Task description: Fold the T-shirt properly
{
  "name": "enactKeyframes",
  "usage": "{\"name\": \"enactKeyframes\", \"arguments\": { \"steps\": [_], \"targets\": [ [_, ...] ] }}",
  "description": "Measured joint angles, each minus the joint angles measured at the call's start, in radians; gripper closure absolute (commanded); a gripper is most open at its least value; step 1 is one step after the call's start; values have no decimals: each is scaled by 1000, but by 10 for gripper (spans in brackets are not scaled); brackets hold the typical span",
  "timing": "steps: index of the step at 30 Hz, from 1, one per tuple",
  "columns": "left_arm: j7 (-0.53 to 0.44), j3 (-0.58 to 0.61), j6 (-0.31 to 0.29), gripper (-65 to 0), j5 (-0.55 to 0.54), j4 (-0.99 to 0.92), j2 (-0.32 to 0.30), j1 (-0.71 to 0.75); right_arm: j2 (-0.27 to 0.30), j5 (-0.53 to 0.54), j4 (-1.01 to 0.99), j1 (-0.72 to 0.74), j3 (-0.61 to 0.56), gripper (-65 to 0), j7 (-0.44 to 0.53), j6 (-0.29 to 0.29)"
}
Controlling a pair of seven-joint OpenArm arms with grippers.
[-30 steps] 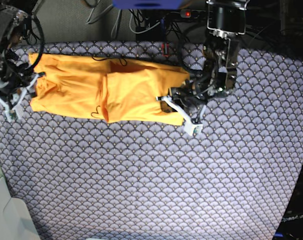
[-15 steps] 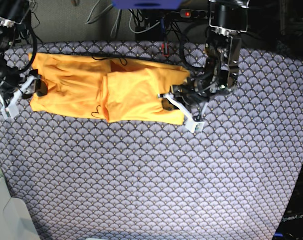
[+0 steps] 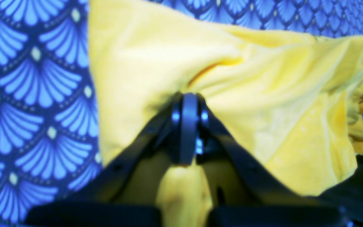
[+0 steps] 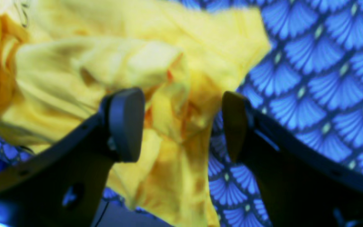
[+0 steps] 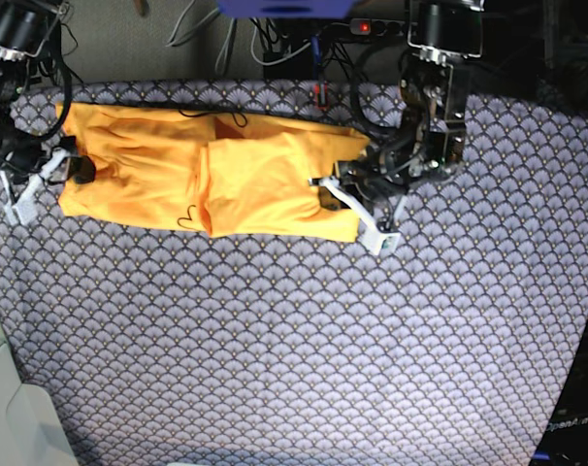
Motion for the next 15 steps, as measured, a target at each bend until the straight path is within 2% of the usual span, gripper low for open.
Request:
{"name": "enactKeyframes", "arguments": {
  "steps": [15],
  "targets": [
    [12,0,7,0,9,44,0,16,-12,5,-46,-2,-11,-399,27,-1]
  ]
}}
